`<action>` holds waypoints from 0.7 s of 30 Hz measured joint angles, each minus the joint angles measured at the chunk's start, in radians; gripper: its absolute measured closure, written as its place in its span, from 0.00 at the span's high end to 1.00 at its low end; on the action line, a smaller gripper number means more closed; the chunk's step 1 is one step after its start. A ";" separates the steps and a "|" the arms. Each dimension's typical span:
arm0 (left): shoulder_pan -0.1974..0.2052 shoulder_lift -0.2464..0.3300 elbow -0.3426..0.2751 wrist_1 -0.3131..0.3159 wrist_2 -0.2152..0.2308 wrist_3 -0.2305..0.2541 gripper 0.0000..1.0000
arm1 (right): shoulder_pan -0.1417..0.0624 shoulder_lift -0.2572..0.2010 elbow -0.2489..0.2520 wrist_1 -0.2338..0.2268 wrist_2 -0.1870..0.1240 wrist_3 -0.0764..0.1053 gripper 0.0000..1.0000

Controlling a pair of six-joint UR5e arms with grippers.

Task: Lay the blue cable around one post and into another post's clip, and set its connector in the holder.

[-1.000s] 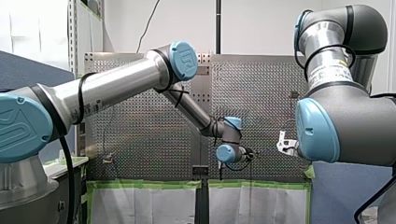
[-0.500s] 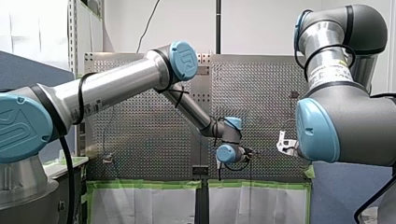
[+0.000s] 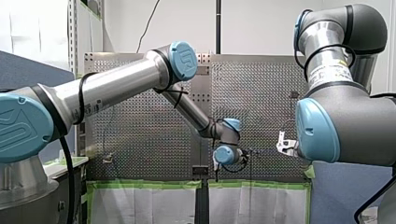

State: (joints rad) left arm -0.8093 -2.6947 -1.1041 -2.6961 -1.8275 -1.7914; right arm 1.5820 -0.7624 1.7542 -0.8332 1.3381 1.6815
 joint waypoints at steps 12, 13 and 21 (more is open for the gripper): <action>0.004 0.000 -0.008 -0.002 -0.011 0.000 1.00 | 0.009 -0.023 0.000 0.051 0.003 -0.040 0.00; 0.004 0.000 -0.008 -0.004 -0.013 0.000 1.00 | 0.010 -0.025 0.000 0.055 0.004 -0.042 0.00; 0.002 0.000 -0.010 -0.015 -0.030 0.001 1.00 | 0.022 -0.042 0.003 0.081 0.001 -0.060 0.00</action>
State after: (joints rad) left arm -0.8074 -2.6943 -1.1141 -2.7115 -1.8575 -1.7908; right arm 1.6036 -0.8043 1.7571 -0.7521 1.3393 1.6215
